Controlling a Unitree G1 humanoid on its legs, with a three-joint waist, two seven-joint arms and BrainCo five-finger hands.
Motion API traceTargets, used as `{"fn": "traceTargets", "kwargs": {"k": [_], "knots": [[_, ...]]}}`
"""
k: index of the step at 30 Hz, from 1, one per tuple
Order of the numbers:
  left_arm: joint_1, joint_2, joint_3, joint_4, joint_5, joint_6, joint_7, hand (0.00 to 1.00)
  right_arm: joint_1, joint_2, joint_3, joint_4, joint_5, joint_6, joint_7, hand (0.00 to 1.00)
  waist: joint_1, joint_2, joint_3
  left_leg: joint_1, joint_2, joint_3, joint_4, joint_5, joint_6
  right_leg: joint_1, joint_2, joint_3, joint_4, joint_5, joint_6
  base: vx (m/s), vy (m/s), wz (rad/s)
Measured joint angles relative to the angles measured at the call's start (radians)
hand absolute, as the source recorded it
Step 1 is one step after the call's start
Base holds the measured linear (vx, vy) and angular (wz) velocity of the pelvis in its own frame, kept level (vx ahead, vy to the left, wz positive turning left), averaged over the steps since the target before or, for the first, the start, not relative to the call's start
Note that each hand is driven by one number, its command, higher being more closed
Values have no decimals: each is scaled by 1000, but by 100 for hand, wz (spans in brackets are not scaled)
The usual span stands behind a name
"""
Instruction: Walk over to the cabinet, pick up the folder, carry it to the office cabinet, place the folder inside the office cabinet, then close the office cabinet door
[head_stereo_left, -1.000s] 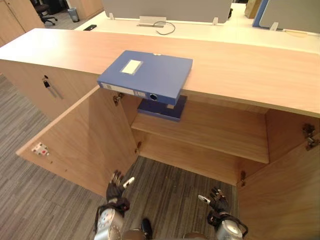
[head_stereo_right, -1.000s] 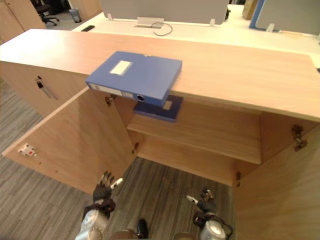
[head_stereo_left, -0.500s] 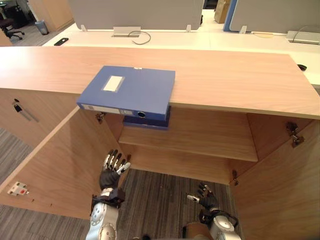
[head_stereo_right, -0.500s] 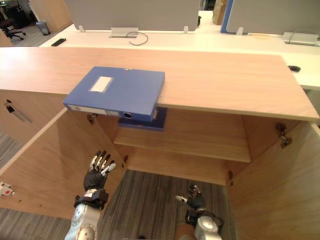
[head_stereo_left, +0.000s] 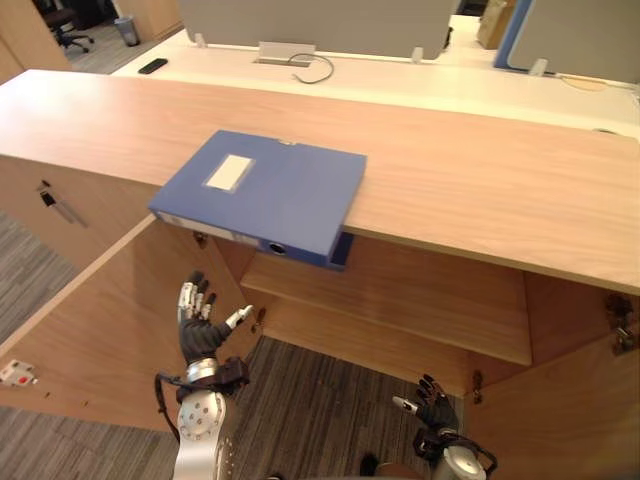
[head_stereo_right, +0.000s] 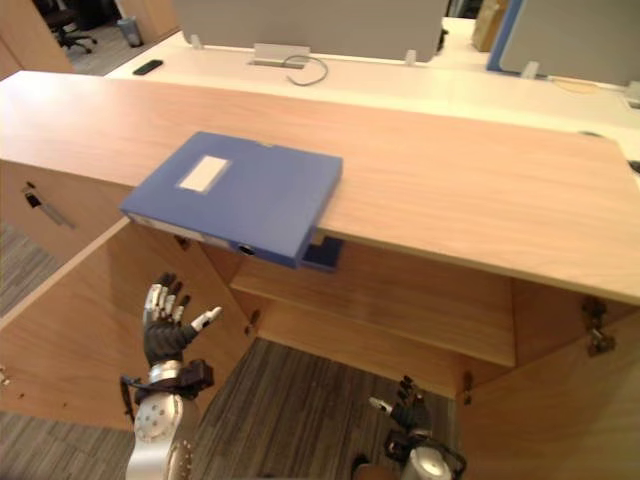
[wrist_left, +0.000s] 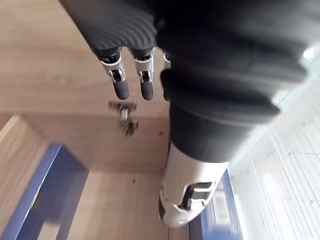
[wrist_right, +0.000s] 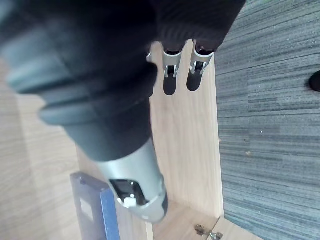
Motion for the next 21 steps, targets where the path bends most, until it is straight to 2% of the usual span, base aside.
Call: {"fn": "traceTargets", "kwargs": {"k": [1, 3, 6, 10, 13, 21], "knots": [[-1, 0, -3, 0, 28, -1, 22, 0, 0, 2, 5, 1, 0, -2, -1, 0, 1, -2, -1, 1, -3, -4, 0, 2, 3, 9, -5, -2, -10, 2, 3, 35, 126, 19], [-7, 0, -27, -11, 147, -1, 111, 0, -9, 7, 14, 17, -2, -19, -10, 0, 2, -4, -6, 6, -18, -13, 0, 5, 7, 32, -20, -13, -32, 10, 14, 4, 87, 18], [-21, 1, -61, -56, 259, -2, 165, 0, -26, 6, 13, 61, -4, -32, -25, 0, 2, -5, -9, -3, -27, -23, -1, 9, 13, 40, -27, -23, -58, 30, 16, -46, 75, 12], [-27, 1, -71, -61, 276, -5, 184, 0, -35, 5, 18, 94, -4, -33, -38, 0, 4, -8, -10, -13, -26, -36, -6, 10, 15, 41, -23, -27, -83, 50, 9, -87, 41, 4], [-27, 2, -75, -62, 285, -5, 199, 0, -36, -1, 36, 133, -4, -34, -40, 0, 5, -22, -19, -22, -24, -44, -8, 18, 17, 39, -19, -32, -92, 59, 5, -82, 2, 6], [-26, 6, -92, -119, 480, -13, 278, 0, -37, -7, 50, 188, -4, -41, -40, 0, 7, -49, -41, -24, -28, -50, -26, 38, 20, 47, -19, -35, -121, 90, 8, -77, 14, 1]]}}
